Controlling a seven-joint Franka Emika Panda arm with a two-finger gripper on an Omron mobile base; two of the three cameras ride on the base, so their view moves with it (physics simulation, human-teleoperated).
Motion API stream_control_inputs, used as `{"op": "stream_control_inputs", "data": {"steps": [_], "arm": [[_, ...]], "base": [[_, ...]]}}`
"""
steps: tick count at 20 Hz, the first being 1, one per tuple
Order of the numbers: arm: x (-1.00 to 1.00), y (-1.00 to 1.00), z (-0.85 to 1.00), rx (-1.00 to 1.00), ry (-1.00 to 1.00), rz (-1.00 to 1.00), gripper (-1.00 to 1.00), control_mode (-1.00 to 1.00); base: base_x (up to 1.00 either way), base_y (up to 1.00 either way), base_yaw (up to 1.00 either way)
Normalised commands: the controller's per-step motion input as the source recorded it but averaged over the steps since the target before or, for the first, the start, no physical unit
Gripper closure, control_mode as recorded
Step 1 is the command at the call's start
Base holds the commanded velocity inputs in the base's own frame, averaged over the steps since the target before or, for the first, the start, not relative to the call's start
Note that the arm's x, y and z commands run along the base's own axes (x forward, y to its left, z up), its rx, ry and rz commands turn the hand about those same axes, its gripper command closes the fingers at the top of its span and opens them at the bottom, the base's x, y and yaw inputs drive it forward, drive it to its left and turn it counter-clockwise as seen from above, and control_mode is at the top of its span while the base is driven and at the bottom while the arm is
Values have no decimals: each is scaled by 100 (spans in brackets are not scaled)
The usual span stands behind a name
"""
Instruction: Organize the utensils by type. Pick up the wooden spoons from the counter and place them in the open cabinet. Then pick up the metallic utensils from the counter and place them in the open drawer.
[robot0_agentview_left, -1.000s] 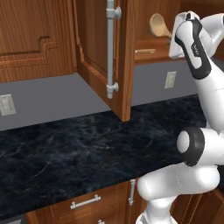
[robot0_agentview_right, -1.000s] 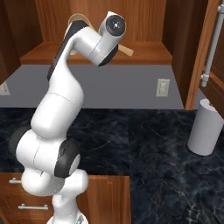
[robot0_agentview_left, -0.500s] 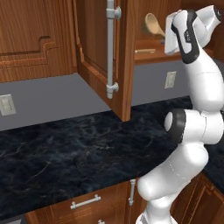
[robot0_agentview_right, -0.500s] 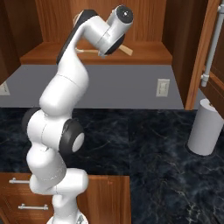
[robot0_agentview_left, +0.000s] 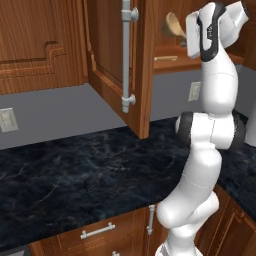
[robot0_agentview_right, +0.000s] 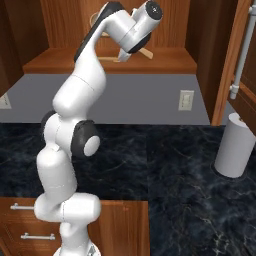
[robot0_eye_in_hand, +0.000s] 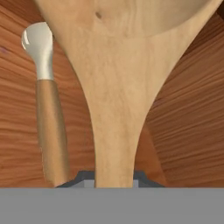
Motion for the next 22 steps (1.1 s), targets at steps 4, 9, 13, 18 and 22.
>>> {"op": "stream_control_inputs", "data": {"steps": [4,9,13,18,22], "arm": [[2,0,-14,0,-6,0,100,-100],[12,0,-9,0,-2,0,100,-100],[12,4,-18,0,0,0,100,-100],[8,11,-26,0,0,0,100,-100],[13,11,-17,0,-1,0,100,-100]], "base": [[0,0,0],[0,0,0],[0,0,0],[0,0,0],[0,0,0]]}}
